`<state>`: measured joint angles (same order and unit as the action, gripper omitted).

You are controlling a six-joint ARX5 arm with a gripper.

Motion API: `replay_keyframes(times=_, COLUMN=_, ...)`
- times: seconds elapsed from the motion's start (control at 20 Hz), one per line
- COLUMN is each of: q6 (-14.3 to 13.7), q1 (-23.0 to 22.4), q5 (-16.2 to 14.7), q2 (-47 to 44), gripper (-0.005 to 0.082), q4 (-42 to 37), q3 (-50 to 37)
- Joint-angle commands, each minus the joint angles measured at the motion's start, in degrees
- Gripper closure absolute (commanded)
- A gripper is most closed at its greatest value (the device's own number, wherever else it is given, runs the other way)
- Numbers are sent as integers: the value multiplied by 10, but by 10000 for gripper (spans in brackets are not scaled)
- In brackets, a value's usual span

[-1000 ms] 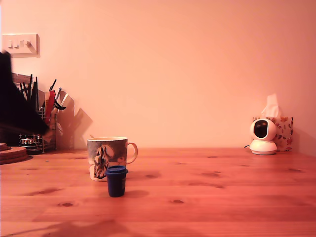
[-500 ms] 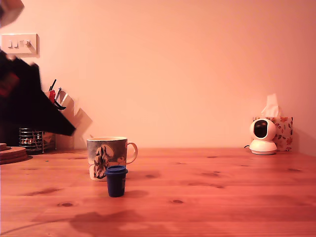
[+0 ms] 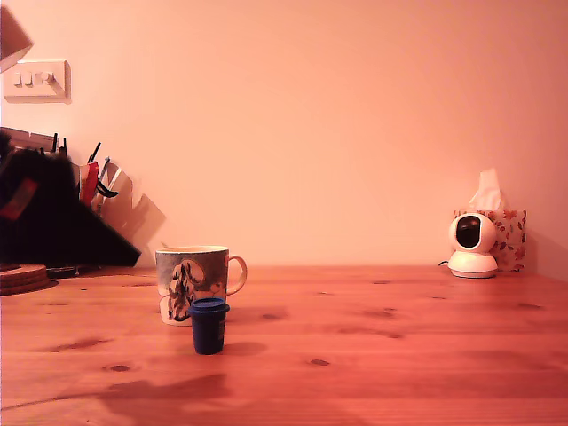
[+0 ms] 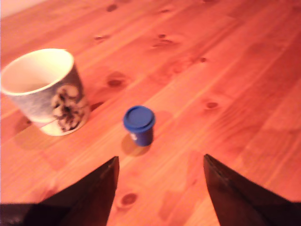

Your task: Pick up the coffee capsules on the table and drop them inside the coffee cup

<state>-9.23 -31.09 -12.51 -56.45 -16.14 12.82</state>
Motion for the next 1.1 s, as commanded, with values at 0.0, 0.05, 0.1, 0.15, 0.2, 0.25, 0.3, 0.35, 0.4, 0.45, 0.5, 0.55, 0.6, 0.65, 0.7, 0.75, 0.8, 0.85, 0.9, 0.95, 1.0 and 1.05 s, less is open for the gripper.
replay_keyframes(times=0.0, q6=-2, q1=2, q5=-7, q2=-9, gripper=254, q4=-12, q3=-20)
replay_keyframes(times=0.05, q6=-2, q1=2, q5=-8, q2=-14, gripper=254, q4=-19, q3=-20)
replay_keyframes(times=0.1, q6=-2, q1=2, q5=-8, q2=-20, gripper=254, q4=-27, q3=-20)
replay_keyframes(times=0.15, q6=-2, q1=2, q5=-8, q2=-29, gripper=254, q4=-37, q3=-20)
replay_keyframes(times=0.2, q6=-2, q1=2, q5=-8, q2=-39, gripper=254, q4=-46, q3=-20)
replay_keyframes(times=0.25, q6=-2, q1=2, q5=-10, q2=-52, gripper=254, q4=-58, q3=-20)
replay_keyframes(times=0.3, q6=-2, q1=2, q5=-10, q2=-67, gripper=254, q4=-68, q3=-20)
replay_keyframes(times=0.35, q6=-2, q1=2, q5=-11, q2=-83, gripper=254, q4=-81, q3=-20)
replay_keyframes(times=0.4, q6=-2, q1=3, q5=-12, q2=-98, gripper=253, q4=-96, q3=-20)
replay_keyframes(times=0.45, q6=-2, q1=3, q5=-15, q2=-115, gripper=254, q4=-111, q3=-20)
replay_keyframes(times=0.5, q6=-2, q1=3, q5=-17, q2=-128, gripper=253, q4=-126, q3=-20)
replay_keyframes(times=0.55, q6=-2, q1=3, q5=-21, q2=-143, gripper=253, q4=-142, q3=-20)
replay_keyframes(times=0.6, q6=-2, q1=4, q5=-21, q2=-157, gripper=254, q4=-159, q3=-20)
replay_keyframes(times=0.65, q6=-2, q1=5, q5=-21, q2=-171, gripper=253, q4=-177, q3=-20)
replay_keyframes(times=0.7, q6=-2, q1=7, q5=-21, q2=-186, gripper=253, q4=-194, q3=-19)
replay_keyframes(times=0.75, q6=-3, q1=9, q5=-21, q2=-200, gripper=253, q4=-209, q3=-18)
replay_keyframes(times=0.8, q6=-3, q1=12, q5=-22, q2=-214, gripper=253, q4=-222, q3=-17)
replay_keyframes(times=0.85, q6=-2, q1=14, q5=-23, q2=-229, gripper=254, q4=-235, q3=-14)
replay_keyframes(times=0.9, q6=-2, q1=16, q5=-27, q2=-243, gripper=254, q4=-248, q3=-10)
replay_keyframes(times=0.95, q6=-2, q1=19, q5=-30, q2=-258, gripper=254, q4=-258, q3=-6)
replay_keyframes(times=1.0, q6=-2, q1=22, q5=-34, q2=-274, gripper=254, q4=-263, q3=2)
replay_keyframes(times=1.05, q6=-2, q1=26, q5=-38, q2=-289, gripper=254, q4=-263, q3=12)
